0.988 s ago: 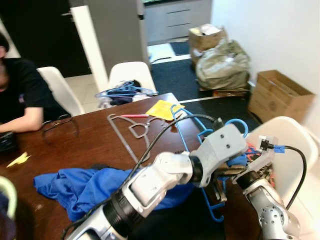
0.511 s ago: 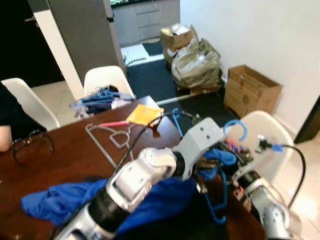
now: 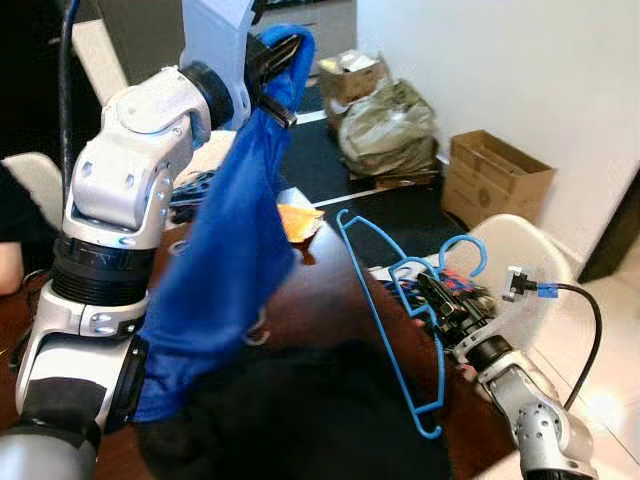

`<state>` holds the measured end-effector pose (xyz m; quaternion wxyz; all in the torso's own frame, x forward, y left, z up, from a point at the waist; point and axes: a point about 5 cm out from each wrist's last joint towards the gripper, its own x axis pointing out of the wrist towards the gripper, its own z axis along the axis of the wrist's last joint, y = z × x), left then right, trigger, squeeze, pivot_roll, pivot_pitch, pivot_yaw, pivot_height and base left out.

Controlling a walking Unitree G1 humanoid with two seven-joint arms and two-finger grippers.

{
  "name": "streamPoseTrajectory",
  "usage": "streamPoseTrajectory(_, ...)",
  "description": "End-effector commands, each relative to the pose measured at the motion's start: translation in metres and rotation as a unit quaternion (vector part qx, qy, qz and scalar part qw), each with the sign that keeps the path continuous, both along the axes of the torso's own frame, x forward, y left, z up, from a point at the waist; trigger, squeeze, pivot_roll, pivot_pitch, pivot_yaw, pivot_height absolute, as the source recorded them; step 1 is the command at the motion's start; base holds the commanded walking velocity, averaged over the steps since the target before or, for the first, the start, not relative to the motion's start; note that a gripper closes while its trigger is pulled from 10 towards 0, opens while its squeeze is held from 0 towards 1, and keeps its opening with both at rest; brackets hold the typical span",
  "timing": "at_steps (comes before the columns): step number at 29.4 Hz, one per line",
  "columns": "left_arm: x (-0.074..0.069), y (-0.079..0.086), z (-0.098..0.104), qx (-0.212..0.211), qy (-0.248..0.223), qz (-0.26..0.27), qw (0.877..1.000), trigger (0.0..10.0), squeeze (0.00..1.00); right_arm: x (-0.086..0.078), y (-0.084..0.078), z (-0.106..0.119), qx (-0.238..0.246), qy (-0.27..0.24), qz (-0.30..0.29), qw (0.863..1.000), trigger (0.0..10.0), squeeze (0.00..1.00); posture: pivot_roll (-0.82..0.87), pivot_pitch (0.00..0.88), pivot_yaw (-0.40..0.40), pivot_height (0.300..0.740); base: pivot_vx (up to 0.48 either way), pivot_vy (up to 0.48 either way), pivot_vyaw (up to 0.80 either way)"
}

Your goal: Hang hanger

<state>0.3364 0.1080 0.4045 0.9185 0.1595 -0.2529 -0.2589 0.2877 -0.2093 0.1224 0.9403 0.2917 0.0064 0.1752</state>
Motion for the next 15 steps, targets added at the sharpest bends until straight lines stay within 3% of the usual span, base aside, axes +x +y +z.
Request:
streamPoseTrajectory(1,-0.017,0.011,0.055,-0.032,-0.095,0.007,0.995,10.0,0.00,0.000,0.003,-0.004,0.007,0.004,0.000,1.000,10.0,0.00,-0.04,0.000,0.098,0.731,0.000,0.000,0.00)
streamPoseTrajectory(3,-0.030,0.015,0.096,-0.061,-0.155,0.008,0.986,10.0,0.00,0.000,0.003,-0.004,0.010,0.001,0.000,1.000,10.0,0.00,-0.04,0.000,0.099,0.731,0.000,0.000,0.00)
streamPoseTrajectory(6,-0.029,0.015,0.107,-0.083,-0.155,0.001,0.984,10.0,0.00,0.000,0.003,-0.004,0.010,0.001,0.000,1.000,10.0,0.00,-0.04,0.000,0.099,0.731,0.000,0.000,0.00)
streamPoseTrajectory(7,-0.030,0.008,0.109,-0.104,-0.143,-0.037,0.984,10.0,0.00,0.000,0.003,-0.003,0.011,0.001,-0.001,1.000,10.0,0.00,-0.04,0.000,0.108,0.731,0.000,0.000,0.00)
streamPoseTrajectory(9,-0.030,0.006,0.109,-0.108,-0.140,-0.047,0.983,10.0,0.00,0.000,0.003,-0.003,0.011,0.001,-0.001,1.000,10.0,0.00,-0.04,0.000,0.108,0.731,0.000,0.000,0.00)
streamPoseTrajectory(13,-0.030,-0.007,0.091,-0.121,-0.099,-0.101,0.982,10.0,0.00,-0.002,0.003,-0.003,0.011,0.000,-0.005,1.000,10.0,0.00,-0.06,0.000,0.111,0.731,0.000,0.000,0.00)
streamPoseTrajectory(15,-0.025,-0.010,0.062,-0.129,-0.053,-0.106,0.984,10.0,0.00,-0.004,0.001,-0.002,0.011,0.000,-0.007,1.000,10.0,0.00,-0.06,0.000,0.104,0.731,-0.139,0.000,0.00)
